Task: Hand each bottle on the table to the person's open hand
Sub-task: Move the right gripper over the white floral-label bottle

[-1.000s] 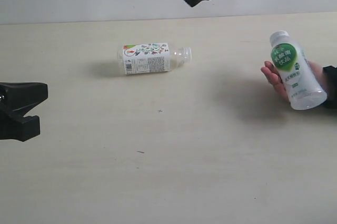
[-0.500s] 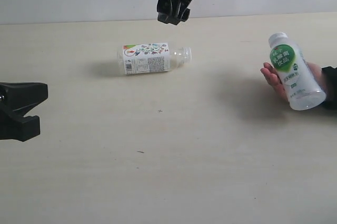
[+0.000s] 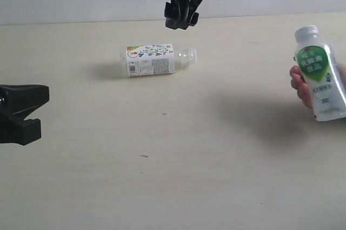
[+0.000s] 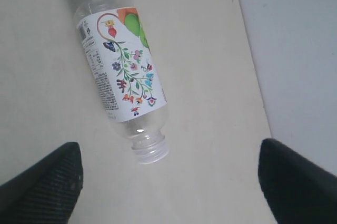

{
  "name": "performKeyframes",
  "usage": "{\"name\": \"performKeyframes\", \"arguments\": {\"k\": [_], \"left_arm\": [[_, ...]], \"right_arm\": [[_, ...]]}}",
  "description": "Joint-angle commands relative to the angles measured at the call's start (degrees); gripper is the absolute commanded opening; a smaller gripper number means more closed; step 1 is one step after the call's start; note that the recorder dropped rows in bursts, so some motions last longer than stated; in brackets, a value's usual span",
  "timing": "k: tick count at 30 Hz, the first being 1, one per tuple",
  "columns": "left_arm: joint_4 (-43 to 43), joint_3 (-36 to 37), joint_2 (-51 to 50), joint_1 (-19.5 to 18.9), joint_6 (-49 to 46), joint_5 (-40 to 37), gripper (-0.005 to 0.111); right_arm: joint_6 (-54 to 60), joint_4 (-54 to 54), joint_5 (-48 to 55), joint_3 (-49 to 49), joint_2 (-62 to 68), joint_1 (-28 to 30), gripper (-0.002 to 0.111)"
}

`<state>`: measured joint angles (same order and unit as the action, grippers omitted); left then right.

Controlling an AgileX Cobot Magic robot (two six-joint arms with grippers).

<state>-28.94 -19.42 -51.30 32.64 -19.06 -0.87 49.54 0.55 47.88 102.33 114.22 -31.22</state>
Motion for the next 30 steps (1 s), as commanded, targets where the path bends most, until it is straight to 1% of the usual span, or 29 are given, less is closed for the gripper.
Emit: {"name": "performKeyframes", "arguments": {"k": [1,13,20,25,30], "left_arm": [[-0.24,0.20,0.24,-0.09,-0.17,0.51,0.000],[-0.24,0.20,0.24,-0.09,-0.17,0.51,0.000],[-0.24,0.20,0.24,-0.09,-0.17,0.51,0.000],[-0.24,0.20,0.24,-0.09,-0.17,0.51,0.000],[-0.24,0.20,0.24,-0.09,-0.17,0.51,0.000]], "right_arm": [[0.47,0.03,0.31,0.52,-0.20,-0.09,0.085],[2.86,-0.04,0.84,0.79,-0.20,-0.09,0.083],[2.97,2.18,11.86,9.65,4.74,-0.09,0.082],[5.13,2.82,13.65,15.81,8.96,-0.09,0.082],[9.22,-0.55,13.48,19.41,12.39,-0.09,0.082]]}}
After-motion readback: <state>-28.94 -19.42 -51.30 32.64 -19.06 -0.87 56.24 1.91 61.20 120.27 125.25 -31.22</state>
